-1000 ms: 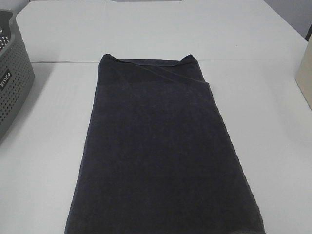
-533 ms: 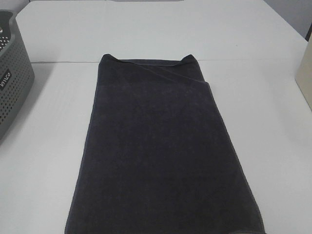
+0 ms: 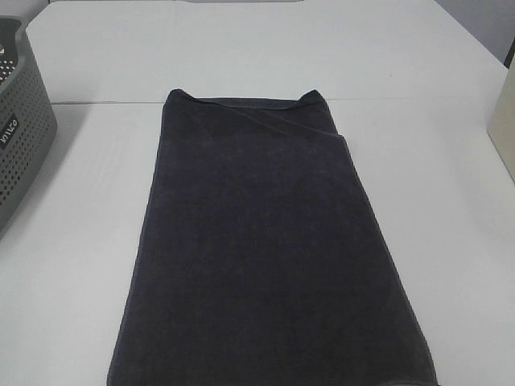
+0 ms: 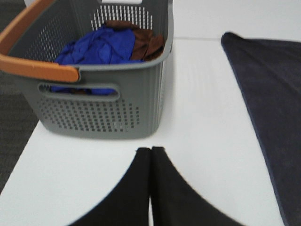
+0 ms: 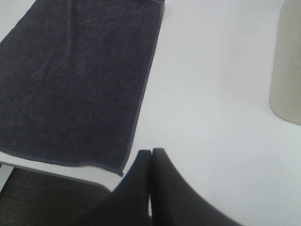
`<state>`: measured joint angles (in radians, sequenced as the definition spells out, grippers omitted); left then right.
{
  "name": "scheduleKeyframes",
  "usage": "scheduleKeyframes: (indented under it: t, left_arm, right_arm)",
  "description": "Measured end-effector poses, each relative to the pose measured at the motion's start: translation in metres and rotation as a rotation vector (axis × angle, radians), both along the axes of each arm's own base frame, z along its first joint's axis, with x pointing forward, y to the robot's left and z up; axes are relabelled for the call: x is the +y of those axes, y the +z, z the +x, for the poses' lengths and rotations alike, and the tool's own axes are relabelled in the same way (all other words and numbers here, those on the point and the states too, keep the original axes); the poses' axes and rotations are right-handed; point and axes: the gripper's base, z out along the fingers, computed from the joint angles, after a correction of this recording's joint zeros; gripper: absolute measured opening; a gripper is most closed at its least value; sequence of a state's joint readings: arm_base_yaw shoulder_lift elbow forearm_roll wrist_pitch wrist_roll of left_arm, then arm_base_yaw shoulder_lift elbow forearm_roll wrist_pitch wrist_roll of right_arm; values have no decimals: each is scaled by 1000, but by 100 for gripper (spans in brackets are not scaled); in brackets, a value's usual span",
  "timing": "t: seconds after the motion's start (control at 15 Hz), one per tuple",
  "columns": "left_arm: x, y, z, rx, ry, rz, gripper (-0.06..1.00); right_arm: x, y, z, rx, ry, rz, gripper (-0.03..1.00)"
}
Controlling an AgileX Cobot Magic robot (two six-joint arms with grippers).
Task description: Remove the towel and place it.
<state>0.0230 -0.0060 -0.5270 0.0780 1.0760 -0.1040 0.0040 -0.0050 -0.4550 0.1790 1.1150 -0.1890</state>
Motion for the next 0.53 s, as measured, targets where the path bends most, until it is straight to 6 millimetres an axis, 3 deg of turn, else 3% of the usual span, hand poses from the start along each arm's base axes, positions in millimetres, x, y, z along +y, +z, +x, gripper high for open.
scheduleKeyframes:
  t: [0.53]
  left_arm:
    - [0, -2, 0, 8, 4, -1, 0]
  right_arm:
    - [0, 0, 0, 0, 0, 0, 1]
